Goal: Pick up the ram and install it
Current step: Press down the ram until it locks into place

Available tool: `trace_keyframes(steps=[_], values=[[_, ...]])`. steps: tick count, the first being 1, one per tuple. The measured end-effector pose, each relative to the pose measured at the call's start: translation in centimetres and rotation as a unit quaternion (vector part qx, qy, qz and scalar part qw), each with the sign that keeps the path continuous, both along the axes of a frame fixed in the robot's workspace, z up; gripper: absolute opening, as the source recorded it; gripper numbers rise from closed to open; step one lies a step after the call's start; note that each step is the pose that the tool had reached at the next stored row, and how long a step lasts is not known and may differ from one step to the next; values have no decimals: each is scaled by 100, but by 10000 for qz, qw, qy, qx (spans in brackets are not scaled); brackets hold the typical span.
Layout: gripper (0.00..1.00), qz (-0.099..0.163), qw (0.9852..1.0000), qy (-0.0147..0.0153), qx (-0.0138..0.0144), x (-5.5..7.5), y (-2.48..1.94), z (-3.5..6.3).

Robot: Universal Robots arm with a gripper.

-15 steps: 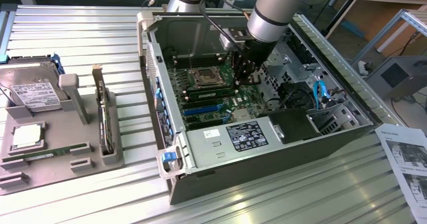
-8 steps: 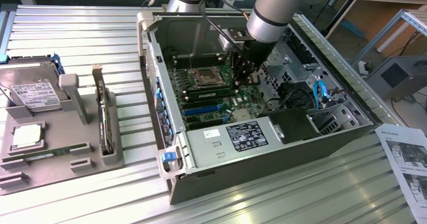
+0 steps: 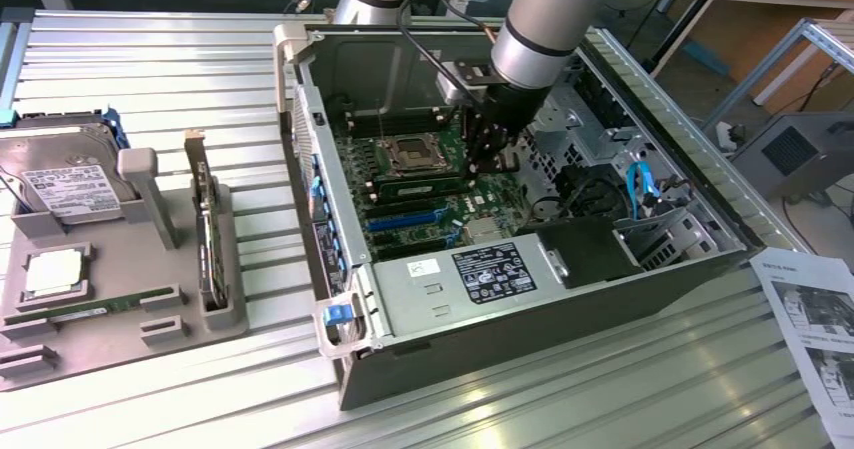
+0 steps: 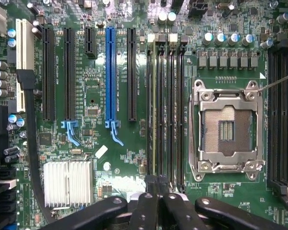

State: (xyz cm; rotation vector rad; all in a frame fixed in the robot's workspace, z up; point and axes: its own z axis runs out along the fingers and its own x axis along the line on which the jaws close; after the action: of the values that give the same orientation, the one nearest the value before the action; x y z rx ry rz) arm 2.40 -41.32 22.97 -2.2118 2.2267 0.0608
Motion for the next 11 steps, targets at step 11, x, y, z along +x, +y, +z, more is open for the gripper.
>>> trace_keyframes(steps=[11], values=[[11,0,10000,-1,3,0,1,64]])
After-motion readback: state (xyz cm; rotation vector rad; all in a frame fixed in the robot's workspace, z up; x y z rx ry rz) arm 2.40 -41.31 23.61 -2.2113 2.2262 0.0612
